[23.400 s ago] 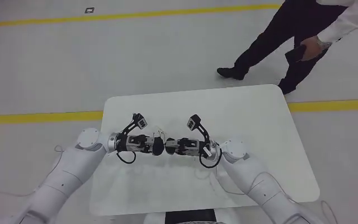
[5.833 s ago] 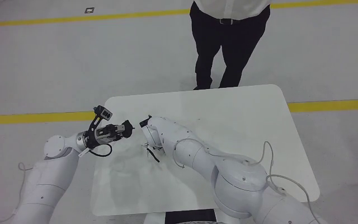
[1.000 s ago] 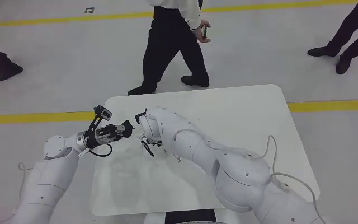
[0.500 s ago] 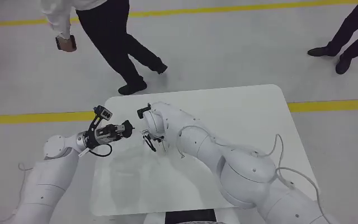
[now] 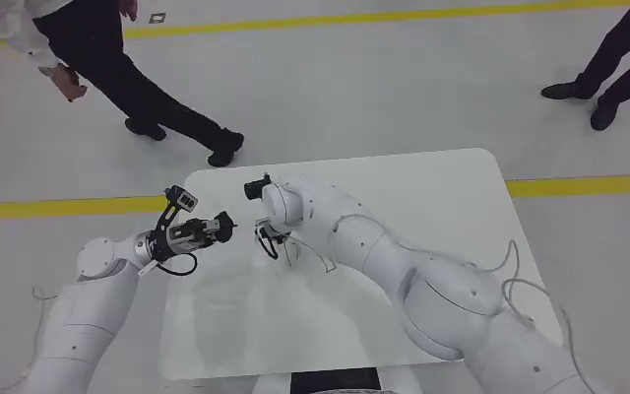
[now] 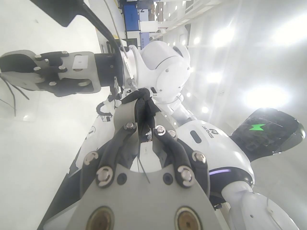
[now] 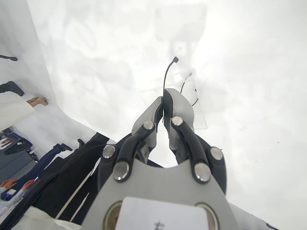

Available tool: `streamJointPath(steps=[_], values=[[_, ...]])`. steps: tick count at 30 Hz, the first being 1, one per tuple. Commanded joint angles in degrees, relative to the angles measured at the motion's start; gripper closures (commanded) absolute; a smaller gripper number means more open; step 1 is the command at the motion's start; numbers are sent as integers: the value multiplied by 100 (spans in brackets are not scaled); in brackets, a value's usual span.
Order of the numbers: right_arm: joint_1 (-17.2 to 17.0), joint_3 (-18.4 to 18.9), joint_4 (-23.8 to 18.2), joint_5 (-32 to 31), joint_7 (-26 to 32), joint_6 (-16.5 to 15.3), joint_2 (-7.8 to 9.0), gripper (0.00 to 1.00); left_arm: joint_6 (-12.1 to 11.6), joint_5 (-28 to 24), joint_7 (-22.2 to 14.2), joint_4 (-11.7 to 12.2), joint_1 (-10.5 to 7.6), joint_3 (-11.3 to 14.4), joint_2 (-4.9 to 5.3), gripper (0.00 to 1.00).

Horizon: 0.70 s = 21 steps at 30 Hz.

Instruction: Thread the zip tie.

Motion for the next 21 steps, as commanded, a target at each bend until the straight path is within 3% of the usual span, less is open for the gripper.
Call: streamJointPath(steps=[1,5,8,13,21], values=[[-77,269,-228,117,-38,0,156,100,0,0,0,0,0,0,0,100],[-386,914,-860,234,-75,-235,619,100,0,0,0,0,0,0,0,100],[-801,1438,-1547,72,71,-374,1035,100,0,0,0,0,0,0,0,100],[-1738,2293,-3179,-484,512,-416,1649,100,0,0,0,0,0,0,0,100],[-1790,2329,-3269,-534,546,-416,1678,100,0,0,0,0,0,0,0,100]])
